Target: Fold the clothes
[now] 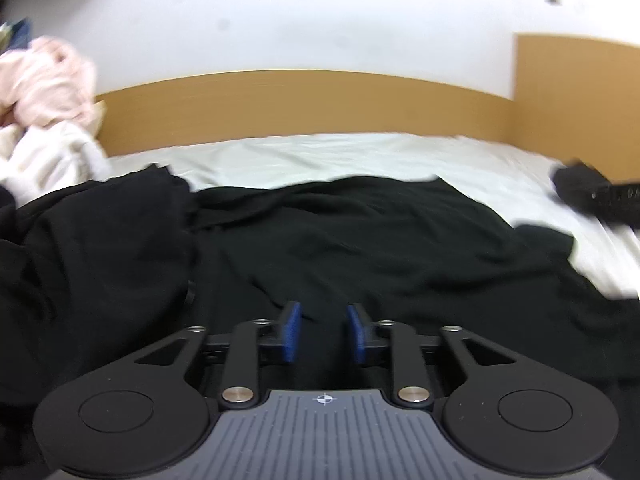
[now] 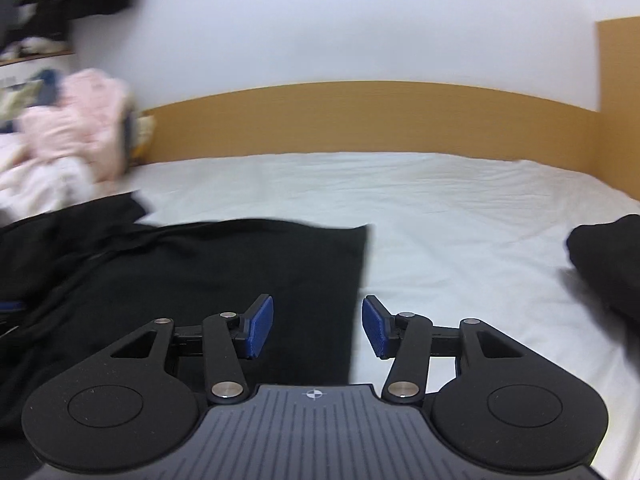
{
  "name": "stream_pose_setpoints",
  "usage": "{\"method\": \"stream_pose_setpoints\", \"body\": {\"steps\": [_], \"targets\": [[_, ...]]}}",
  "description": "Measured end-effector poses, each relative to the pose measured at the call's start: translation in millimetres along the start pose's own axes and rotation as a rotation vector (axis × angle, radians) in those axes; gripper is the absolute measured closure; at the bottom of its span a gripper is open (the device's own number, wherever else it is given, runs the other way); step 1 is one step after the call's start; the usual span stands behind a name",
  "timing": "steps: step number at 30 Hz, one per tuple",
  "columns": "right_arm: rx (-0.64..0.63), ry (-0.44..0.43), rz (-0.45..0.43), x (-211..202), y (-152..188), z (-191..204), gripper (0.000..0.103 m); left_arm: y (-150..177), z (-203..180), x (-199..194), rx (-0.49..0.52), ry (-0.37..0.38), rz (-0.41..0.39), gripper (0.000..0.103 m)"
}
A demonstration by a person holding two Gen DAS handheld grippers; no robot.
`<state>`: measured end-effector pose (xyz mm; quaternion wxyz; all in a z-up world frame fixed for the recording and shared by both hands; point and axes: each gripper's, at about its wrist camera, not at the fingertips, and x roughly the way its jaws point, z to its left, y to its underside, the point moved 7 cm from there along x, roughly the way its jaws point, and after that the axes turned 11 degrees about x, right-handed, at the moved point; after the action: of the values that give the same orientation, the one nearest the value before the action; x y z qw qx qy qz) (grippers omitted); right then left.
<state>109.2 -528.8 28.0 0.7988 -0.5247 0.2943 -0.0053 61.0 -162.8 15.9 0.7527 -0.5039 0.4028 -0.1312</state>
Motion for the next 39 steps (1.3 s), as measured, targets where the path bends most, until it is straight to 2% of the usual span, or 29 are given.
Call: {"method": "stream_pose_setpoints", "body": {"steps": [2,3,4,5,6,7,8,10,12,15,18,19,22,25,31,34,39], "targets": [[-0.006,-0.024,0.027,-16.0,23.0,11.4,0.051,7.4,-12.8,-3.0,-0.002,0.012,0.017,0.072],[-0.013,-0.021,0.039,-22.7,36.3,16.6,0.050,10.1,-17.3,-7.2,-0.020,0.017,0.015,0.067],[-0.020,-0.004,0.041,-27.4,49.2,19.9,0.050,12.0,-20.3,-13.3,-0.038,0.006,-0.001,0.058],[-0.027,0.016,0.040,-31.7,61.9,22.9,0.050,14.0,-22.8,-19.9,-0.049,-0.023,-0.023,0.053],[-0.043,0.031,0.048,-35.5,73.8,29.0,0.050,16.0,-25.2,-26.7,-0.059,-0.053,-0.046,0.042],[-0.065,0.039,0.048,-37.9,84.7,34.1,0.050,18.7,-28.2,-31.9,-0.069,-0.054,-0.057,0.034],[-0.082,0.051,0.034,-40.6,93.7,37.9,0.050,21.6,-31.3,-37.1,-0.079,-0.053,-0.067,0.033],[-0.080,0.057,0.046,-40.8,109.5,43.8,0.048,27.6,-37.7,-38.5,-0.089,-0.039,-0.035,0.028],[-0.060,0.060,0.074,-38.9,123.7,47.3,0.048,31.7,-43.6,-36.3,-0.079,-0.034,0.006,0.028],[-0.082,0.110,0.099,-42.5,136.0,50.4,0.048,36.9,-48.9,-34.2,-0.088,-0.038,0.051,0.027],[-0.104,0.149,0.083,-55.6,148.2,53.8,0.044,43.5,-53.2,-33.8,-0.095,-0.047,0.078,0.025],[-0.105,0.161,0.074,-58.2,150.4,53.4,0.039,45.7,-53.9,-32.9,-0.094,-0.045,0.083,0.021],[-0.129,0.214,0.076,-54.4,153.3,51.2,0.022,51.4,-52.7,-29.8,-0.110,-0.027,0.103,0.019],[-0.159,0.264,0.062,-61.4,152.7,54.7,0.013,55.5,-47.2,-30.2,-0.156,-0.008,0.097,0.018],[-0.091,0.270,0.082,-56.4,151.1,36.9,0.001,56.8,-45.0,-31.4,-0.176,-0.006,0.097,0.014],[-0.026,0.239,0.103,-54.6,149.8,28.4,0.000,57.1,-45.4,-31.5,-0.175,-0.004,0.096,0.013],[-0.057,0.257,0.090,-57.2,150.6,33.5,0.000,57.7,-46.5,-29.4,-0.168,-0.001,0.107,0.008]]}}
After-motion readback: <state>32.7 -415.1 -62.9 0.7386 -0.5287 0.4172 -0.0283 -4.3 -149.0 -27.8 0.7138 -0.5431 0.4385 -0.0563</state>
